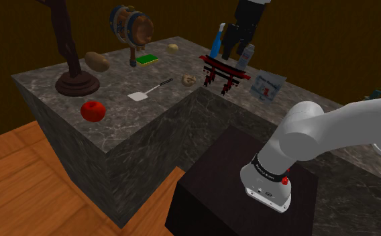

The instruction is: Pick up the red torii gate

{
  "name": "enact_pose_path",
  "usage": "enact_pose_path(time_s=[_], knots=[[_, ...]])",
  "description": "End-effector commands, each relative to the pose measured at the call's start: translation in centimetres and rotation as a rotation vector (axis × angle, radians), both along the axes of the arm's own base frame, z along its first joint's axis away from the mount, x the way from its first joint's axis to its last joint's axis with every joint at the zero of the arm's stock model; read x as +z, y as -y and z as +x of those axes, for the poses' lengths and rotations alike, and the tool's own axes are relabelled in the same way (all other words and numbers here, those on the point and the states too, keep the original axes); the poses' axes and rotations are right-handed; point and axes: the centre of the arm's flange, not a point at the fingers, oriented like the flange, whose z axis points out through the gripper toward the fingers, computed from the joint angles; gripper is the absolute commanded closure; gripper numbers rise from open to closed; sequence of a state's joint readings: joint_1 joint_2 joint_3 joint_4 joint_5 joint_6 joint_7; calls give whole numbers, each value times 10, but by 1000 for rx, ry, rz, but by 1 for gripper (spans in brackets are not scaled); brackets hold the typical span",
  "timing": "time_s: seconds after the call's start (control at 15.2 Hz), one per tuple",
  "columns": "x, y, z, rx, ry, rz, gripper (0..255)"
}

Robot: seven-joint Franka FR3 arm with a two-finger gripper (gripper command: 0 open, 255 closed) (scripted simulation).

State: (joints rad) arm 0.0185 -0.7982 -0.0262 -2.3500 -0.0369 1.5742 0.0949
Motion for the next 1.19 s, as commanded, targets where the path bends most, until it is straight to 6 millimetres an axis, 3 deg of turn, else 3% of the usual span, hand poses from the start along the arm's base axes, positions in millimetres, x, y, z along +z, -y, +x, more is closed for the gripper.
enact_pose_path(time_s=[0.0,1.12], knots=[[0,0,0,0,0,0,0],[-89,202,81,121,-29,68,0]])
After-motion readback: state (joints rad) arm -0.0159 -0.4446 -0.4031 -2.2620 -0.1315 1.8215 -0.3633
